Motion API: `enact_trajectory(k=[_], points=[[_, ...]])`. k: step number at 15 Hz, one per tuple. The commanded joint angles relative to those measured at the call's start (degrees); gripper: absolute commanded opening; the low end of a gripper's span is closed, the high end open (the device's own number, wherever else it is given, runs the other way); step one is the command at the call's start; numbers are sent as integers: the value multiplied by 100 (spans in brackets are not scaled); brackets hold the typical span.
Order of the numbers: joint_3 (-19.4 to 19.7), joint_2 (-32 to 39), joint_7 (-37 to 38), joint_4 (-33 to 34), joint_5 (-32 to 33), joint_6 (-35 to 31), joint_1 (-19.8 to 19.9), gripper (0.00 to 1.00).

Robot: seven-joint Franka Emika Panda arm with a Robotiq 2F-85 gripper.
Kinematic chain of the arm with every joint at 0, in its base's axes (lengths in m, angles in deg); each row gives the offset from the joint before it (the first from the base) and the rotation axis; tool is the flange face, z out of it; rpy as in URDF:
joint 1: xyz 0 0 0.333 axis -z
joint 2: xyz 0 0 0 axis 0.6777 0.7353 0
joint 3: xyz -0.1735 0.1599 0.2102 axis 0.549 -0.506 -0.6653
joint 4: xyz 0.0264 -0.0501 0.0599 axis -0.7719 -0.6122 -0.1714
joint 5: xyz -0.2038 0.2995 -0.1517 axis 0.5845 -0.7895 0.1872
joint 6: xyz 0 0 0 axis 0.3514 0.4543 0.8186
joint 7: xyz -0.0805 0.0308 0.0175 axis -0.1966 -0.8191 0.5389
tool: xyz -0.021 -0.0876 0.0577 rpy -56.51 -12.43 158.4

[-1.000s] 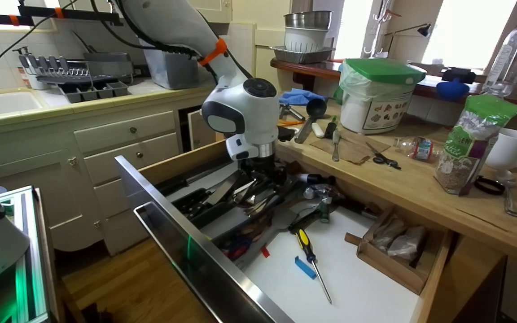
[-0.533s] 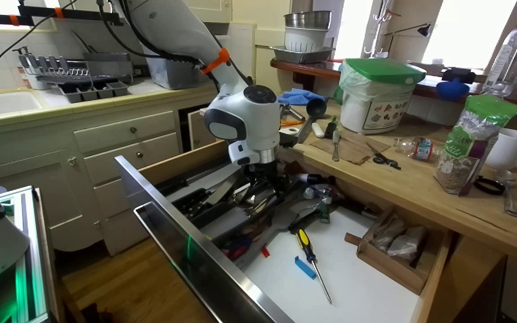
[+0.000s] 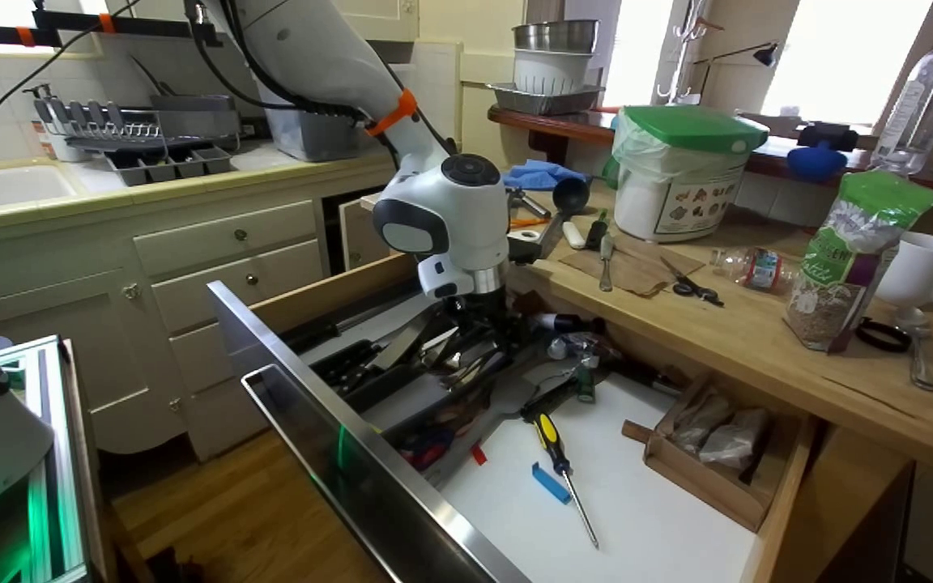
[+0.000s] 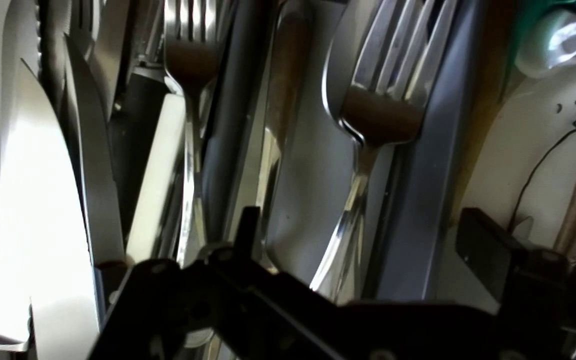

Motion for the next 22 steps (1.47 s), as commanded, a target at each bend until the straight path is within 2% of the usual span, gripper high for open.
enact_trajectory(k=[1, 7, 13, 18, 22], points=[[-60, -11, 40, -3, 77, -12, 51, 100], [-62, -11, 27, -3, 75, -11, 60, 100], [-231, -38, 135, -173, -83, -110, -26, 100], [-348, -142, 129, -424, -283, -269, -59, 100], [-575, -132, -189, -448, -700, -580, 103, 100]])
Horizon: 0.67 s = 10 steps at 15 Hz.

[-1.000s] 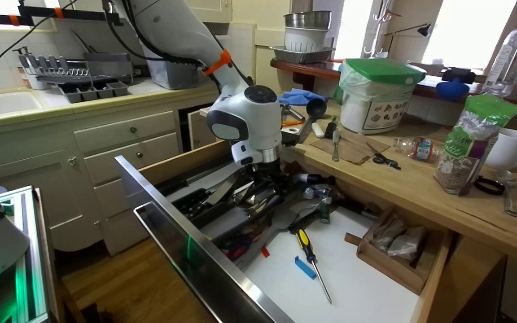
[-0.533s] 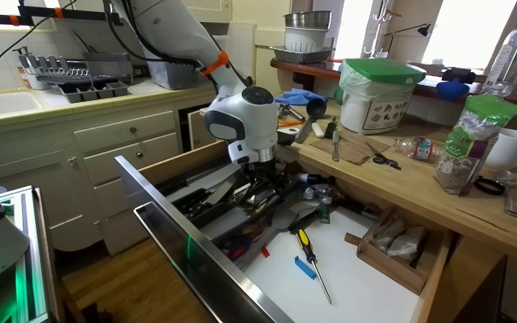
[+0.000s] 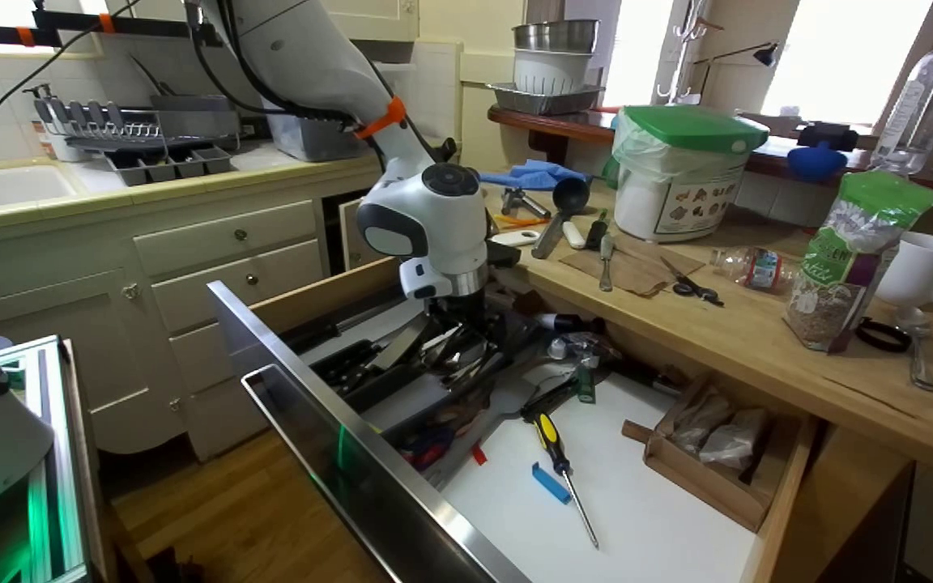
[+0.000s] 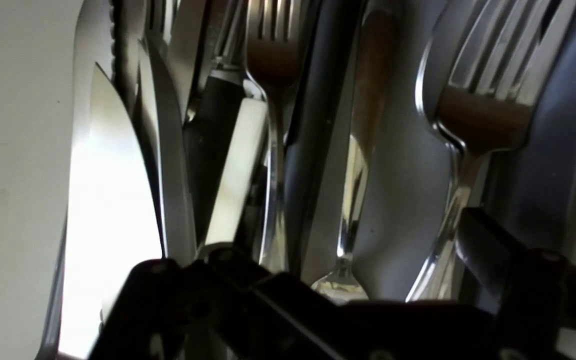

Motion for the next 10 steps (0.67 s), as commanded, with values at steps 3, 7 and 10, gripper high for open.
enact_trajectory(k=[3, 7, 10], points=[[-484, -54, -539, -77, -861, -628, 300, 100], [-792, -25, -964, -62, -1368, -933, 510, 100], [-986, -54, -1252, -103, -1721, -1108, 671, 100]])
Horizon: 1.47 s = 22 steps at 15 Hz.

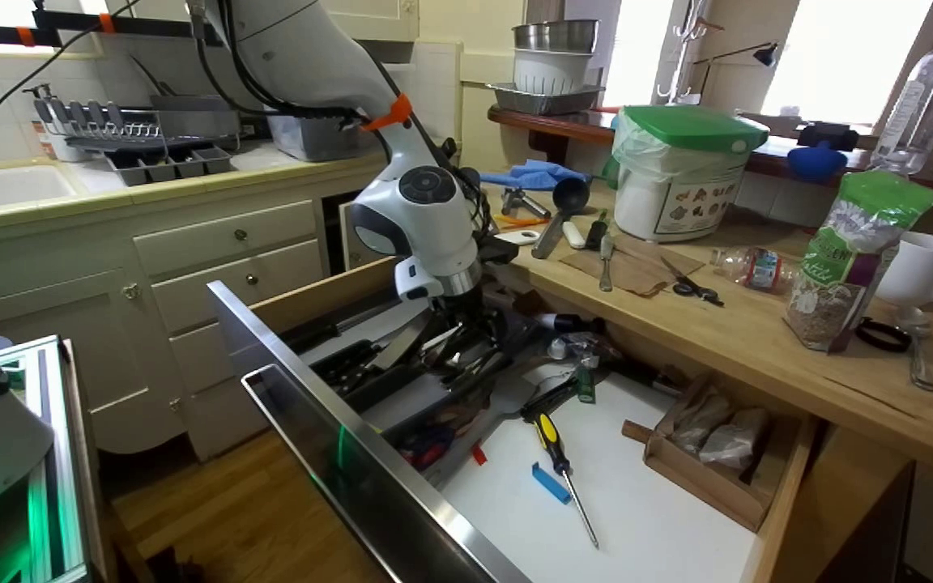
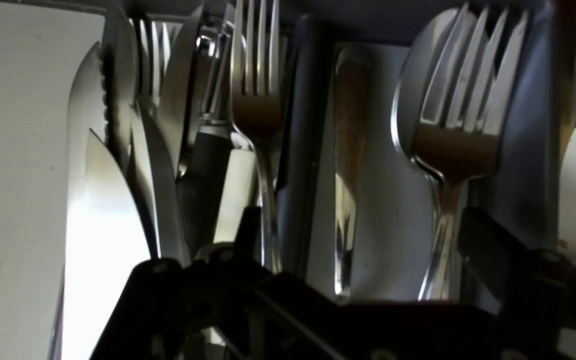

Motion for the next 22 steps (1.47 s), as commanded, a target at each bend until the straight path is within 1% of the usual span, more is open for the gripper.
enact_trajectory(k=[1, 8, 9, 10, 11, 12, 13, 15, 16, 17, 18, 19, 20, 21, 22], points=[[-300, -52, -447, -87, -534, -299, 259, 100], [-441, -7, -773, -76, -1020, -391, 471, 100], [-453, -1, -817, -63, -1084, -406, 498, 99], [-454, 7, -851, -52, -1150, -400, 524, 93], [-449, 14, -883, -45, -1207, -405, 538, 91], [-449, 19, -921, -38, -1254, -398, 553, 86], [-447, 21, -950, -34, -1298, -393, 566, 90], [-440, 32, -1003, -22, -1367, -385, 585, 84], [-435, 37, -1022, -18, -1391, -381, 593, 79], [-427, 49, -1030, -7, -1397, -372, 598, 77], [-421, 66, -1036, 9, -1402, -370, 603, 66], [-430, 78, -1061, 26, -1422, -366, 616, 71], [-432, 98, -1090, 55, -1439, -377, 622, 63], [-430, 119, -1104, 78, -1443, -379, 624, 61], [-418, 141, -1106, 97, -1433, -385, 616, 61]])
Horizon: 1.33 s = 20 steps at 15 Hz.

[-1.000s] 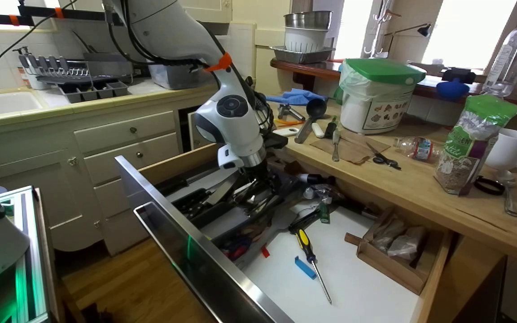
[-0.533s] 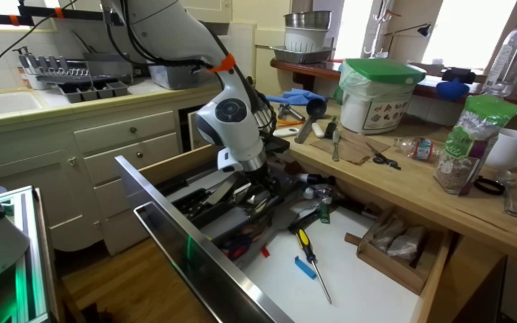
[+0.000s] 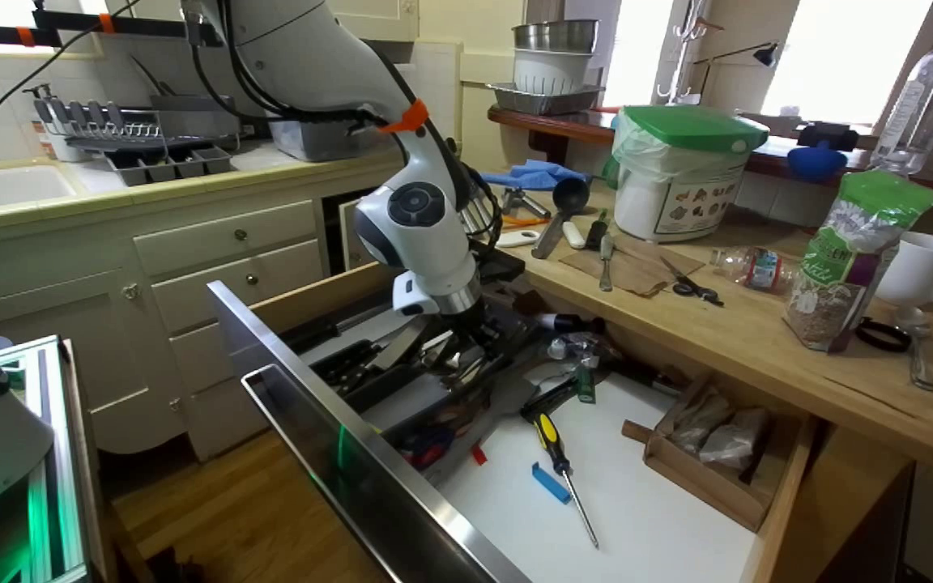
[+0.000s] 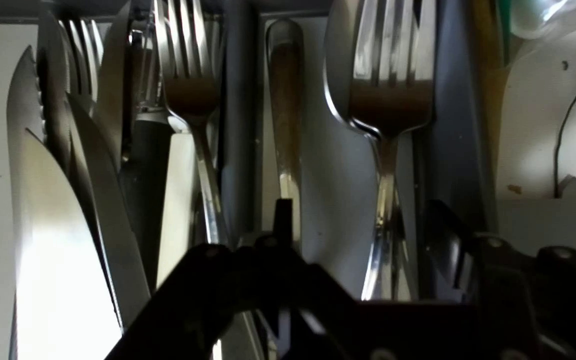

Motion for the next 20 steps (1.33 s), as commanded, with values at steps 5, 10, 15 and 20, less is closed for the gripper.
enact_trajectory(k=[5, 10, 15, 20], points=[[-55, 147, -205, 131, -207, -217, 42, 42], [-58, 147, -221, 126, -209, -327, 37, 21], [-55, 180, -207, 132, -178, -357, 38, 26], [-34, 210, -173, 143, -134, -340, 26, 24]])
